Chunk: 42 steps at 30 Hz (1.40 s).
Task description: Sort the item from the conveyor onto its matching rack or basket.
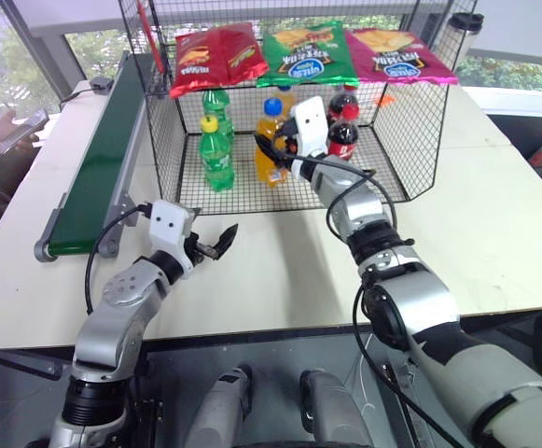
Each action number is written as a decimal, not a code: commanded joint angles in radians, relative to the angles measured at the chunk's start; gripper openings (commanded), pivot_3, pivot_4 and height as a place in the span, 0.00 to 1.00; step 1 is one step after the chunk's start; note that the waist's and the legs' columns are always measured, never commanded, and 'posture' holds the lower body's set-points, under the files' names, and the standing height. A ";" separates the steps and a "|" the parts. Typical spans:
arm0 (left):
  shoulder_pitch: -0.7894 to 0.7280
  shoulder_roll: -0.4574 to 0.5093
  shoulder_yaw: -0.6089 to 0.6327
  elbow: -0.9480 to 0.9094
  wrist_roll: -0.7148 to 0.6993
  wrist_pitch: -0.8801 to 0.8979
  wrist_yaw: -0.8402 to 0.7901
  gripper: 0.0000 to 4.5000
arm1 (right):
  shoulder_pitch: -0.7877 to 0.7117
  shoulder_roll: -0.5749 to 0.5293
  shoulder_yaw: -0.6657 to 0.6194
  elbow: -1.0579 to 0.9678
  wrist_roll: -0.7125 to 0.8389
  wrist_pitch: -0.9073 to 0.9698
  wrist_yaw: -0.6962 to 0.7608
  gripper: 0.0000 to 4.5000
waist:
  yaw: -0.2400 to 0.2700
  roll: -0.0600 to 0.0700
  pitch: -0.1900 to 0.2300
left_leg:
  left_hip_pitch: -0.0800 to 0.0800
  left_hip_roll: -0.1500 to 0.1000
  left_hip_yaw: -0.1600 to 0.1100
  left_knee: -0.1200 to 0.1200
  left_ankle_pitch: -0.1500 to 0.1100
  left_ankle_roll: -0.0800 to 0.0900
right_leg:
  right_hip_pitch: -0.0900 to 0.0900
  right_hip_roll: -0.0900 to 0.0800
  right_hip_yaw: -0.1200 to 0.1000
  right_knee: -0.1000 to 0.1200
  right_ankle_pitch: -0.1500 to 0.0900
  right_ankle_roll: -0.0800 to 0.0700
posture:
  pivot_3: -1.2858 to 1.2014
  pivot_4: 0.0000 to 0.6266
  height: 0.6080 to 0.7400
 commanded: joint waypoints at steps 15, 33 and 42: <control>-0.016 0.003 -0.011 -0.033 0.017 -0.027 -0.009 1.00 | -0.114 -0.002 -0.066 0.176 -0.036 -0.148 0.015 0.99 | -0.001 0.000 0.000 | 0.000 0.002 0.000 0.000 0.001 -0.001 | -0.001 0.002 0.000 0.000 0.001 -0.002 | 0.52 0.24 0.99; -0.012 -0.023 -0.022 -0.022 0.018 -0.049 -0.022 1.00 | -0.037 -0.072 -0.056 -0.081 -0.044 -0.053 0.135 0.99 | 0.004 0.000 0.000 | 0.003 0.002 0.000 0.000 0.001 -0.001 | 0.002 0.002 0.000 0.001 0.001 -0.003 | 0.52 0.24 0.99; -0.007 -0.033 -0.022 -0.023 0.007 -0.049 -0.044 1.00 | 0.203 -0.178 -0.032 -0.577 0.006 0.236 0.227 0.99 | 0.002 0.000 0.000 | 0.003 0.003 0.001 0.000 0.001 -0.001 | 0.001 0.002 0.001 0.001 0.001 -0.003 | 0.52 0.24 0.99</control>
